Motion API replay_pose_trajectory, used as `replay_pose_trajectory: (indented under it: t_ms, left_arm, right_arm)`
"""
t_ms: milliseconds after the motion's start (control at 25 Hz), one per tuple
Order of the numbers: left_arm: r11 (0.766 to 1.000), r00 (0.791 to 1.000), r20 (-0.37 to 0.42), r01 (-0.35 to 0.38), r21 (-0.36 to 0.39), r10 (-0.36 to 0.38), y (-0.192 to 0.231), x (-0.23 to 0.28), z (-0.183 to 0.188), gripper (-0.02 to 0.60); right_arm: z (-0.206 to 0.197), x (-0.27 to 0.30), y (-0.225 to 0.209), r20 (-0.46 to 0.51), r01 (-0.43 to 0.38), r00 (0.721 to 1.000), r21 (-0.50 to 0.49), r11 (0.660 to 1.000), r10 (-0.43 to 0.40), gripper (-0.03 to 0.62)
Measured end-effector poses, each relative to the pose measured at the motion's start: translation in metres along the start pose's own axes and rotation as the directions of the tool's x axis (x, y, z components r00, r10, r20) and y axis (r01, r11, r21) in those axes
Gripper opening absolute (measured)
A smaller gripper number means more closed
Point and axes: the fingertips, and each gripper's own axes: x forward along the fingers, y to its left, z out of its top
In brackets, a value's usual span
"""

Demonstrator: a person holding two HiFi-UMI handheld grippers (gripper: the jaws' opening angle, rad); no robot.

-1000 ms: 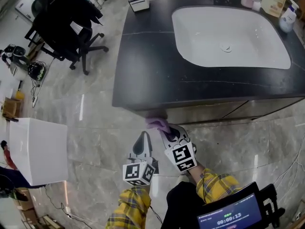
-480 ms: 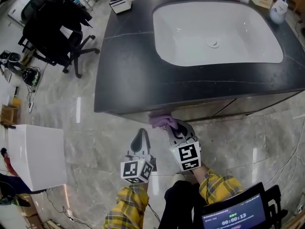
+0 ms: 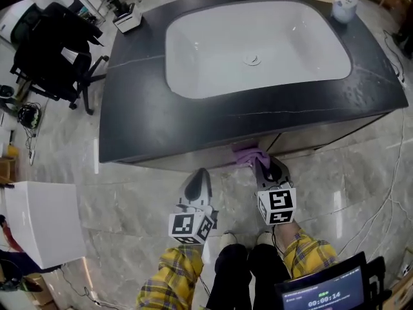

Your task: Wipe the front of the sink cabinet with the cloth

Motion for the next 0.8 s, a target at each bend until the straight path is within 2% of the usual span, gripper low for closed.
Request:
replay_pose_trajectory:
  t_ms: [280,480,640,800]
  left_arm:
    - [0.999,0.998,-0.016,0.052,-0.008,-0.052,-0.045,0.027,-0.012,0.006]
    - [0.998,0.997,-0.031,0.064,-0.001,-0.064,-0.062,0.035,-0.018,0.006]
    - [0.999,0.998,-0.042,0.045,-0.006,-0.045,-0.059,0.028,-0.017,0.006]
    - [1.0,0.998,-0.056,0.005,-0.017,-0.006,-0.039,0.009,-0.018,0.006]
  right_arm:
    - [-0.012,-0.023,-0.065,-0.023,0.093,0.995,0.007,0.996,-0.093,0.04]
    - [-0.019,-0.037,-0.078,-0.035,0.109,0.993,-0.024,0.994,-0.11,0.04]
    - [-0.031,-0.054,-0.047,-0.06,0.074,0.995,-0.088,0.993,-0.08,0.04]
    - [-0.052,-0.064,0.016,-0.117,-0.064,0.992,-0.154,0.986,0.046,0.04]
